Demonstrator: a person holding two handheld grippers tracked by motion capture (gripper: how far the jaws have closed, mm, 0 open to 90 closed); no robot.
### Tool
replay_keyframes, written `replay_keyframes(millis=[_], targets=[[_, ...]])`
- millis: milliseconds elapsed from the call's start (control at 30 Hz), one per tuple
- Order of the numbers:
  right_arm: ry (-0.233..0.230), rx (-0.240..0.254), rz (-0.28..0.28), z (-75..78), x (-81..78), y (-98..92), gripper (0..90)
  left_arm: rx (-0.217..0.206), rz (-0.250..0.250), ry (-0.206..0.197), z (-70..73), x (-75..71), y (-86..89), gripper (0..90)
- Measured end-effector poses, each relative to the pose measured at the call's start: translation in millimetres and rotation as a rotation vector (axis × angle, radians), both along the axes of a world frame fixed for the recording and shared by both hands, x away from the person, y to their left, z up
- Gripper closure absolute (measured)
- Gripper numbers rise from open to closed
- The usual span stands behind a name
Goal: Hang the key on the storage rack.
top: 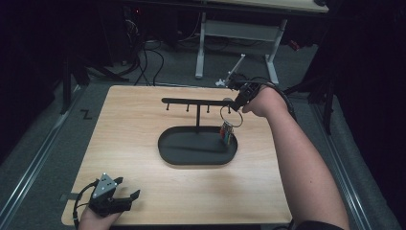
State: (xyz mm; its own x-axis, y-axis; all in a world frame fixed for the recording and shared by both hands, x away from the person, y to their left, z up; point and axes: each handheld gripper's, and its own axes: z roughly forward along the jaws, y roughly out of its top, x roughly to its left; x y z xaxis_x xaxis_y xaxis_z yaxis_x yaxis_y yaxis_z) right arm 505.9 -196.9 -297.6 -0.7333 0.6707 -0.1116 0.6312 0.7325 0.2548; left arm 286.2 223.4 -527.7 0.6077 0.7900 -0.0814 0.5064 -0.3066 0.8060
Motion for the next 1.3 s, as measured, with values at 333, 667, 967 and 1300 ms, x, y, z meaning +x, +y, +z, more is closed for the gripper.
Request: replay_keyframes(millis=[333, 667, 967, 1300], targets=[[-0.029, 0.017, -0.022, 2.3, 0.9, 2.1, 86.2, 0.004, 0.001, 0.002, -0.2, 0.4, 0.0, 18.4], [-0.037, 0.003, -0.016, 3.2, -7.8, 2.2, 78.0, 0.009, -0.005, 0.001, -0.4, 1.7, -1.8, 18.4], [-0.031, 0.007, -0.056, -7.6, -14.6, 3.6, 51.0, 0.009, -0.004, 0.001, 0.5, 0.6, -1.3, 18.5], [-0.067, 0.016, -0.117, -19.1, -18.5, -4.8, 25.3, 0.012, -0.005, 0.004, -0.2, 1.4, -0.5, 18.5]])
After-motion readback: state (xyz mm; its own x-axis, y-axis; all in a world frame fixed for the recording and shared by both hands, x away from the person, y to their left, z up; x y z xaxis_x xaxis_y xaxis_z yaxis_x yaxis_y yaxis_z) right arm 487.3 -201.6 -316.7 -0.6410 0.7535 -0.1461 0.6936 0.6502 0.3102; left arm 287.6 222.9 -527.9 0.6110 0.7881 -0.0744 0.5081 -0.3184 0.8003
